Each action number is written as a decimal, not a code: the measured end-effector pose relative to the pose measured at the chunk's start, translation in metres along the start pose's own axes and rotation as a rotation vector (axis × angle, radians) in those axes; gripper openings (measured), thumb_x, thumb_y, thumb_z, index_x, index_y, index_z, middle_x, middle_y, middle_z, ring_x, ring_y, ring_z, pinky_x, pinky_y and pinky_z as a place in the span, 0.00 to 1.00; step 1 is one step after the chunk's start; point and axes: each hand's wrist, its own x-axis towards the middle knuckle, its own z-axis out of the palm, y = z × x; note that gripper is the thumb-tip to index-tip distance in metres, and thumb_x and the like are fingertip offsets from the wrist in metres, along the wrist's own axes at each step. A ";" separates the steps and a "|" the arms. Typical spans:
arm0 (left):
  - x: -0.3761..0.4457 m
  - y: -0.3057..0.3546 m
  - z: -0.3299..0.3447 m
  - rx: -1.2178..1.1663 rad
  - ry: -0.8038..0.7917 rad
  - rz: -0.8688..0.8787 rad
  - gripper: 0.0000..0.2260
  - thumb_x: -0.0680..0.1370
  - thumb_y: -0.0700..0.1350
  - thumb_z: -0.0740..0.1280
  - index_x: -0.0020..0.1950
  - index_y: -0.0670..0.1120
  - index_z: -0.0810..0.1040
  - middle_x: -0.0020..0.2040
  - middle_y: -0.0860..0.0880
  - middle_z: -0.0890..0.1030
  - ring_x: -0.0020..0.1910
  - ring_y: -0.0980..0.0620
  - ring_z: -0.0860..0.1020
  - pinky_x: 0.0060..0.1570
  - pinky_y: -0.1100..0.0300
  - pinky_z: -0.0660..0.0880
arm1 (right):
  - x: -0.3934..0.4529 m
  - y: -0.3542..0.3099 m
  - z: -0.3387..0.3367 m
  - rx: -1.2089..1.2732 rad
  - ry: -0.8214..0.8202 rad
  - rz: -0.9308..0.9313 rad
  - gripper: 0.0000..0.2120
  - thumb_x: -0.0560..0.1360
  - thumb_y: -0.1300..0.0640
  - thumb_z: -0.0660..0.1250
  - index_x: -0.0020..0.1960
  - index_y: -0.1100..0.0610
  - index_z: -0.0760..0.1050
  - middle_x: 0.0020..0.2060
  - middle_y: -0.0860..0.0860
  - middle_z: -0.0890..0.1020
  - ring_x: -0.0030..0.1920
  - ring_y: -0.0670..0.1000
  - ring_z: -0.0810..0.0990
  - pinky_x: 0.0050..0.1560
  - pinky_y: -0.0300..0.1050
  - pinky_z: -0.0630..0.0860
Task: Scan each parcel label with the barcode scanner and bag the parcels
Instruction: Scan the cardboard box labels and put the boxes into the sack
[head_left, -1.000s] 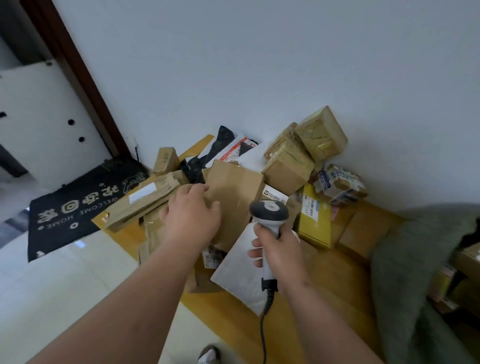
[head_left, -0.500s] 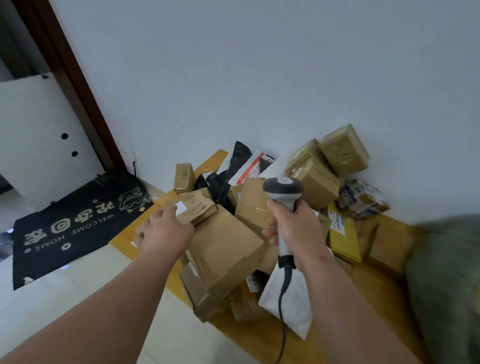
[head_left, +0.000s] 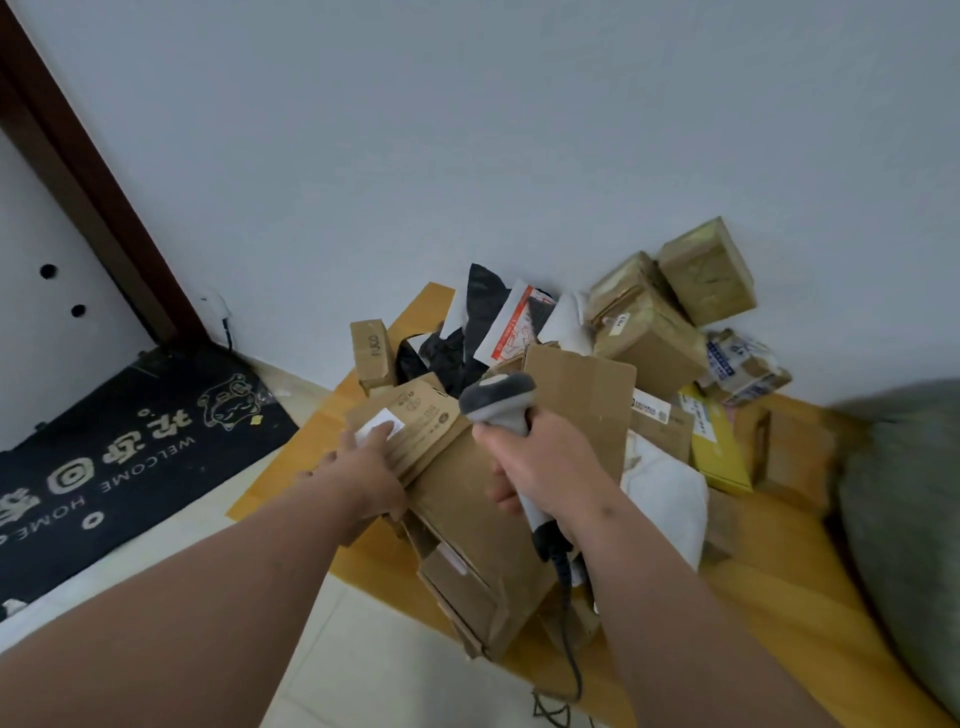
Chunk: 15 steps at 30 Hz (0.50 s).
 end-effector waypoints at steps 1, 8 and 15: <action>0.001 0.000 0.000 0.052 0.010 0.008 0.51 0.65 0.46 0.76 0.77 0.65 0.45 0.79 0.46 0.51 0.72 0.39 0.62 0.68 0.38 0.62 | 0.001 0.000 0.001 -0.002 0.009 0.014 0.14 0.77 0.47 0.68 0.54 0.57 0.75 0.37 0.53 0.84 0.35 0.50 0.85 0.41 0.48 0.85; 0.001 0.008 -0.008 0.228 0.216 0.168 0.35 0.71 0.45 0.64 0.76 0.61 0.56 0.56 0.51 0.75 0.47 0.51 0.77 0.52 0.52 0.76 | 0.004 -0.001 0.002 0.025 0.062 0.064 0.12 0.77 0.48 0.67 0.51 0.58 0.76 0.37 0.54 0.84 0.39 0.55 0.86 0.44 0.52 0.85; -0.015 0.039 -0.048 -0.319 0.620 0.325 0.02 0.79 0.46 0.62 0.51 0.51 0.73 0.44 0.50 0.79 0.42 0.47 0.76 0.37 0.57 0.71 | -0.002 -0.005 -0.004 0.108 0.115 0.047 0.10 0.78 0.49 0.68 0.49 0.55 0.75 0.42 0.58 0.84 0.38 0.54 0.85 0.40 0.50 0.84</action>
